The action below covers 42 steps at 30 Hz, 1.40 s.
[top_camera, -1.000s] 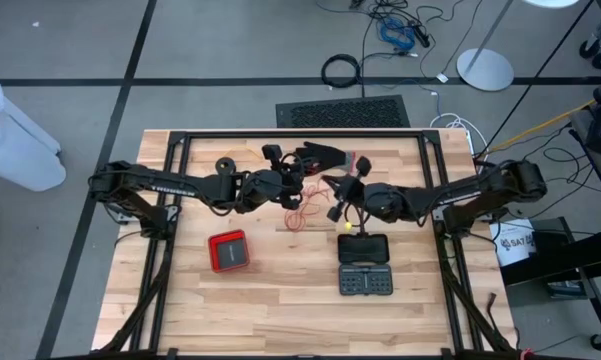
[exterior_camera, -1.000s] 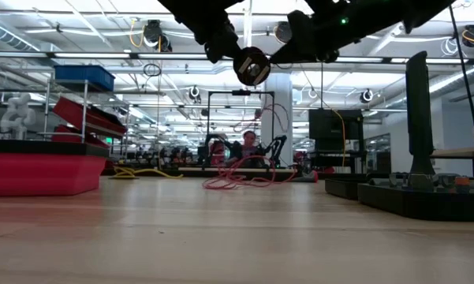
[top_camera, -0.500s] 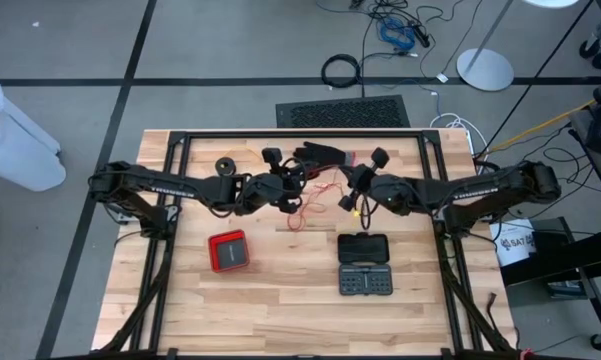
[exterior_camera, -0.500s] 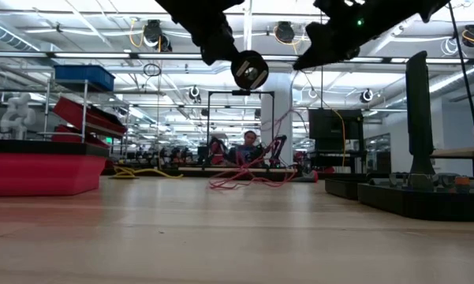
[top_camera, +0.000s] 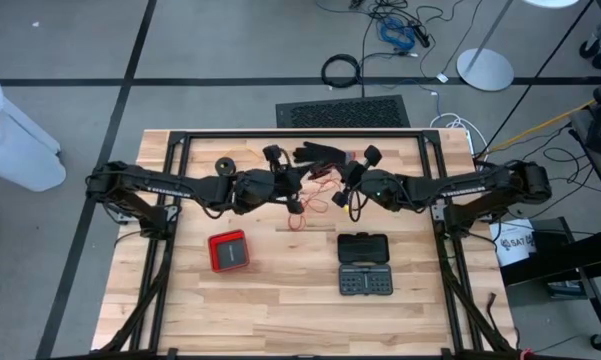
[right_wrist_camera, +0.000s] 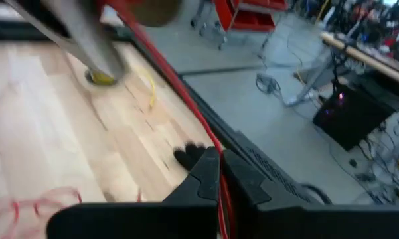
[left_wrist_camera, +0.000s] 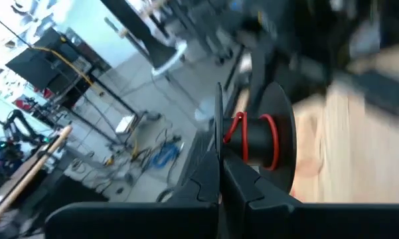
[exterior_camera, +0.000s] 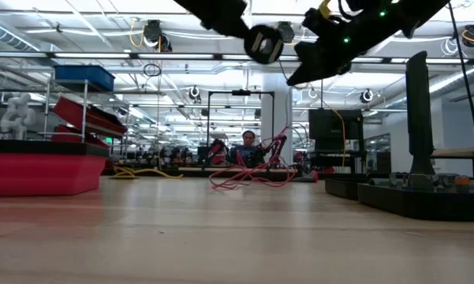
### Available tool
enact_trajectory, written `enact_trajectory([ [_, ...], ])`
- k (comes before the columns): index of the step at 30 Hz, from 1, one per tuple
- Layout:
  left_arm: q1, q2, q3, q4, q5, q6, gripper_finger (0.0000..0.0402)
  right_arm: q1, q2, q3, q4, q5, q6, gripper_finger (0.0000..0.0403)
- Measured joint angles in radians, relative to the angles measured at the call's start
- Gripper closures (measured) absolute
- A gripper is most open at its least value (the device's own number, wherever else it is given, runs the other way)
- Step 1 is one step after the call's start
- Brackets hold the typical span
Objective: Coil cords
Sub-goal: Coil the red wire onto the spool
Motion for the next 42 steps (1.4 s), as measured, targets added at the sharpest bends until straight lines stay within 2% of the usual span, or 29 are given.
enact_trajectory([
  [8,0.052,0.011,0.0,0.136,0.046,-0.073,0.0401,0.0,0.133,0.0,0.333,-0.056,-0.072,0.0402],
  [14,0.074,0.053,0.0,0.156,0.046,-0.054,0.0401,0.005,0.197,0.0,0.493,-0.107,-0.083,0.0403],
  [23,0.081,0.09,0.001,0.152,-0.02,0.068,0.0401,0.011,0.2,-0.001,0.461,-0.113,-0.048,0.0403],
  [30,0.082,0.089,0.001,0.056,-0.034,0.167,0.0401,0.012,0.199,-0.001,0.462,-0.164,-0.041,0.0403],
  [42,0.084,0.092,0.001,0.009,-0.04,0.191,0.0401,0.012,0.198,-0.001,0.469,-0.265,-0.002,0.0403],
])
